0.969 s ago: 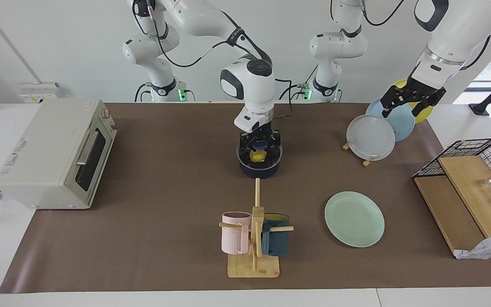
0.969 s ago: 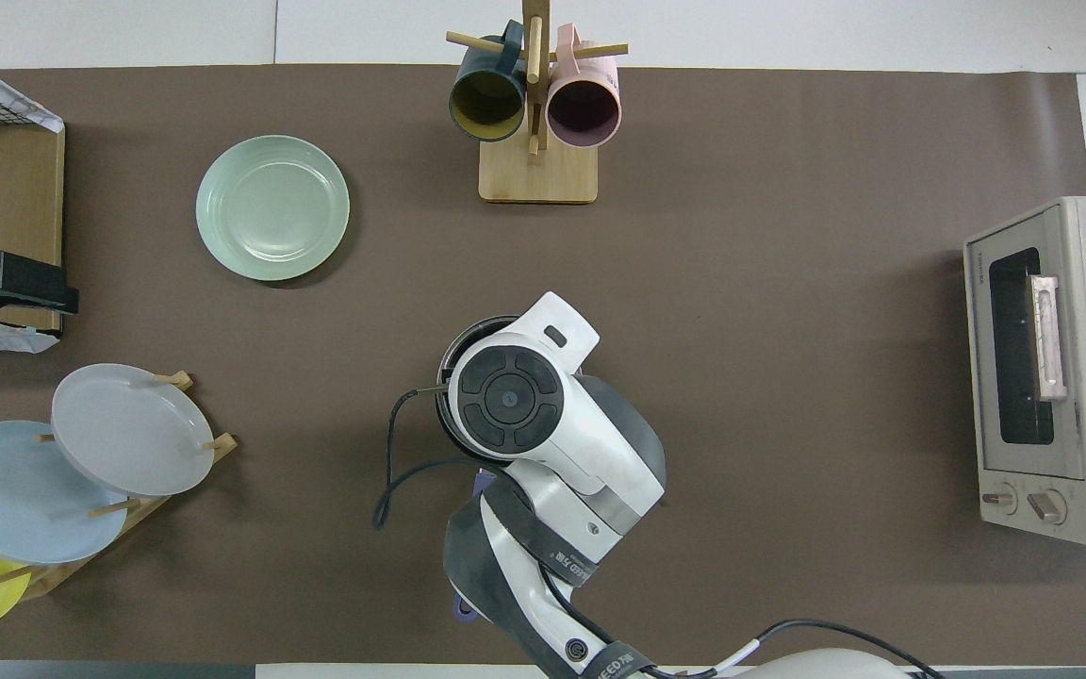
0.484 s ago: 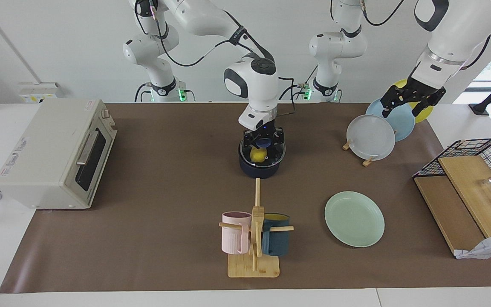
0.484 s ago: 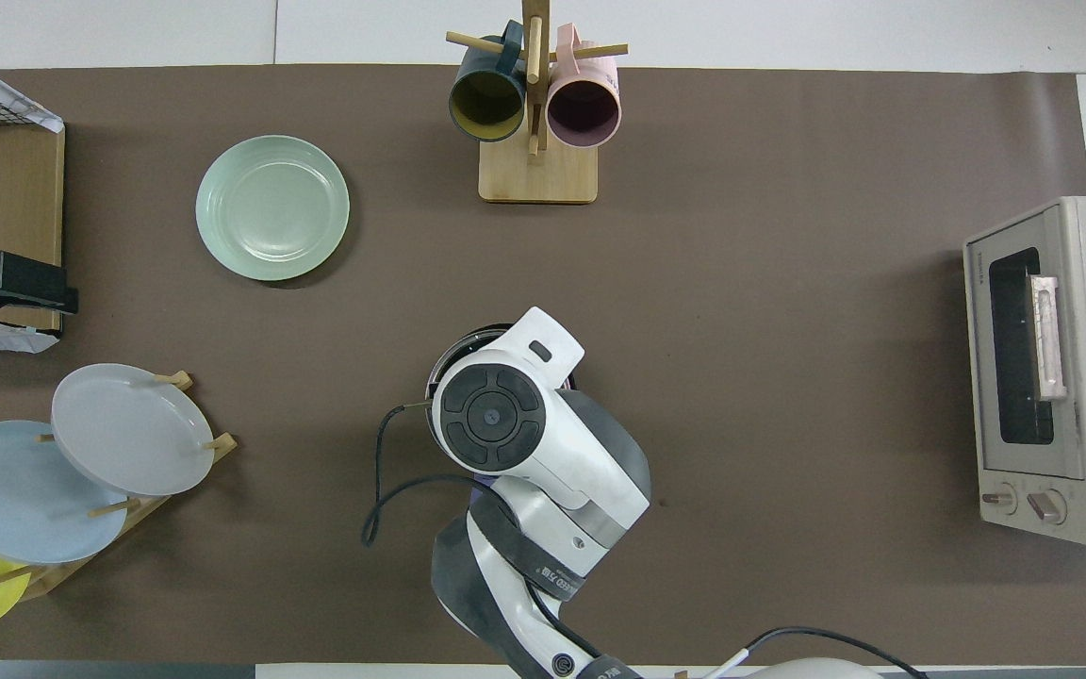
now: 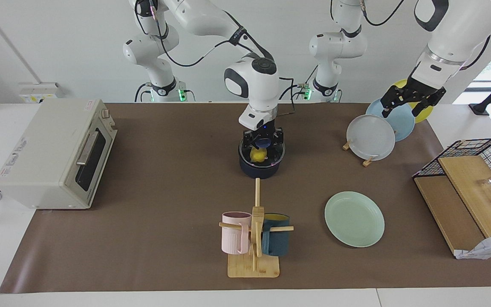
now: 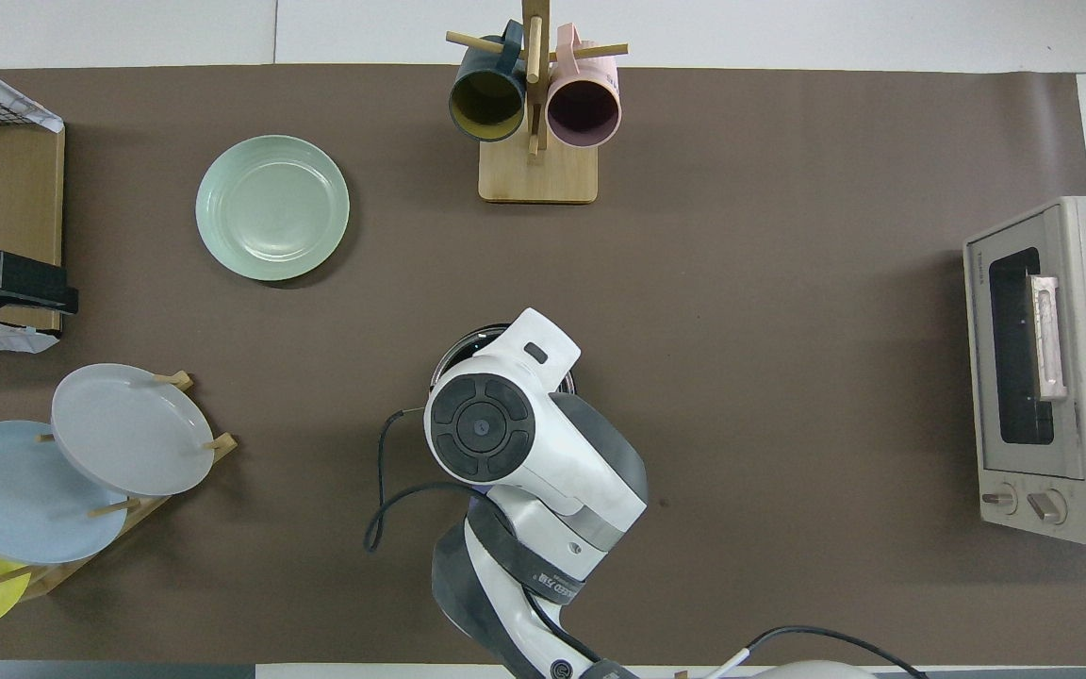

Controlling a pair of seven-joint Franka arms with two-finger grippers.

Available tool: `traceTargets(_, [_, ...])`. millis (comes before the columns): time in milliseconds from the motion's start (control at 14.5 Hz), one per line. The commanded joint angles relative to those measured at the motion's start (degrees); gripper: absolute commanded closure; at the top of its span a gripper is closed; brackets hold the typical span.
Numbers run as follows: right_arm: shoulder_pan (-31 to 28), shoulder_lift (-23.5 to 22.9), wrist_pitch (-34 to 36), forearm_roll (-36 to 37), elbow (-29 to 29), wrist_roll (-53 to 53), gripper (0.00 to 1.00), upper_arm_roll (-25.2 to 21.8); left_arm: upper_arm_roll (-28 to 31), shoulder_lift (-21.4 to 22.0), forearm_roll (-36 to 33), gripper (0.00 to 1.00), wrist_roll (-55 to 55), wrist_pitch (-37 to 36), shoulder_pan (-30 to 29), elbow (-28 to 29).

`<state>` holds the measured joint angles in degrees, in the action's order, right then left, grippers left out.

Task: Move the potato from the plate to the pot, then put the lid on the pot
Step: 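Lower the glass lid onto the pot with the right gripper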

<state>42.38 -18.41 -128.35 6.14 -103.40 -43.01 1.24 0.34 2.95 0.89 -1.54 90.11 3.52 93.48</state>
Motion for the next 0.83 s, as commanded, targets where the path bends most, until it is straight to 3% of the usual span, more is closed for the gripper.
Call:
traceTargets(0, [0.6,-0.31,0.12,1.94,-1.54,-0.4,0.95,0.35,-0.51,0.74,-1.07,0.0,-0.13,-0.29,-0.45,0.83])
traceTargets(208, [0.51,-0.31,-0.5,1.94,-1.63,-0.4,0.93,0.35,-0.51,0.74,-1.07,0.0,-0.13,-0.29,-0.45,0.83])
traceTargets(346, [0.34,-0.31,-1.55,1.94,-2.41,-0.58,0.85,0.35,-0.51,0.74,-1.07,0.0,-0.13,-0.29,-0.53,0.83])
traceTargets(761, [0.51,-0.49,-2.17,3.51,-2.51,-0.84,0.73,0.35,-0.51,0.74,-1.07,0.0,-0.13,-0.29,-0.53,0.83])
